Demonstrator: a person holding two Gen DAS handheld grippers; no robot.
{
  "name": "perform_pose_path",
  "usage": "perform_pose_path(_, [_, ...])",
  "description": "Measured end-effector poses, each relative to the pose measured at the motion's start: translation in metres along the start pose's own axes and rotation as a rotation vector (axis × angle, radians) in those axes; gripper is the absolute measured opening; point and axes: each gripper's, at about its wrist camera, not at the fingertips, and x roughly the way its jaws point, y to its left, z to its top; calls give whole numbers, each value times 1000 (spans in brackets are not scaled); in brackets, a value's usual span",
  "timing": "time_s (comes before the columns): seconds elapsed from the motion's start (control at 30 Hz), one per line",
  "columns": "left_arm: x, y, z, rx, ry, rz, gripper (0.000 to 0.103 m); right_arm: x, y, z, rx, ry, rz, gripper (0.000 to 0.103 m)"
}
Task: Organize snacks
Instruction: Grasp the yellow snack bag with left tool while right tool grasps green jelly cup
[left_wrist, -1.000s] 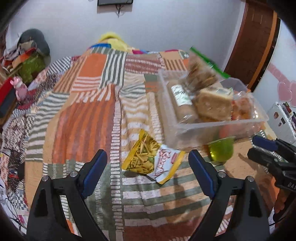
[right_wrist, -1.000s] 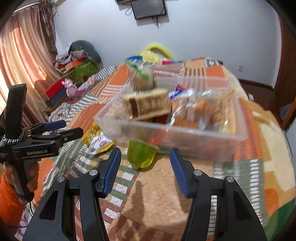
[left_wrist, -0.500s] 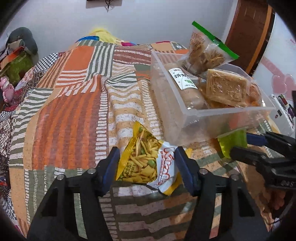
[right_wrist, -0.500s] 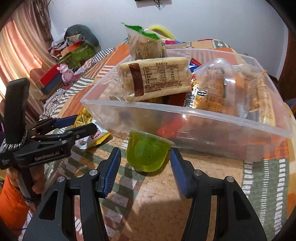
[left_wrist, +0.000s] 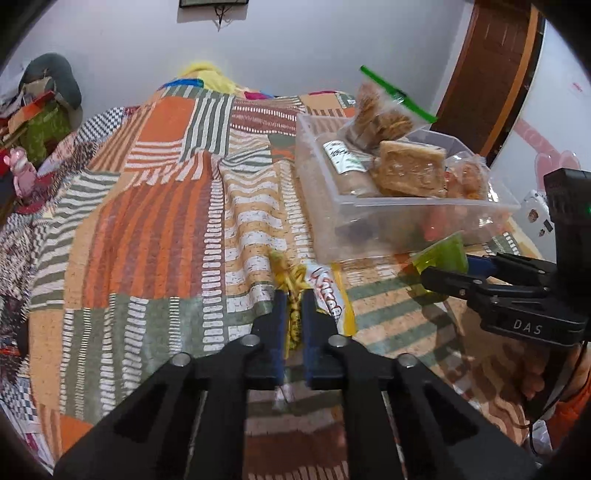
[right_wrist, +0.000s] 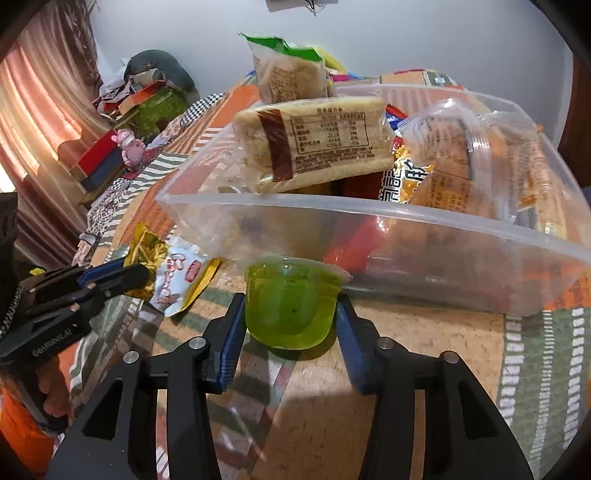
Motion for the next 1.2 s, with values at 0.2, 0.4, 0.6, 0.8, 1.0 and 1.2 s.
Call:
perform_pose_path(0.2, [-29,-12,3,4,-36,3,0,-24,-4,-5,-16,-43,4,43])
perform_pose_path(0.4, [-54,-29,13,39,-84,30,0,-49,-17,-5,0,-101,10,43])
perform_pose_path(0.6, [-37,-27,14,15,-10,43,43,-66,-23,-6,15,-145,8,44])
perform_pose_path(0.8, [0,-20,0,-42,70,2,59,-72,-32,-9,34,-154,-1,44])
perform_pose_path(1.0, [33,-20,-7,-54,113,35,64,-69,-39,-12,50,-143,-6,44])
perform_pose_path(1.2, [46,-9,-6,-86,120,86,45,-68,-40,-13,52,-141,-5,44])
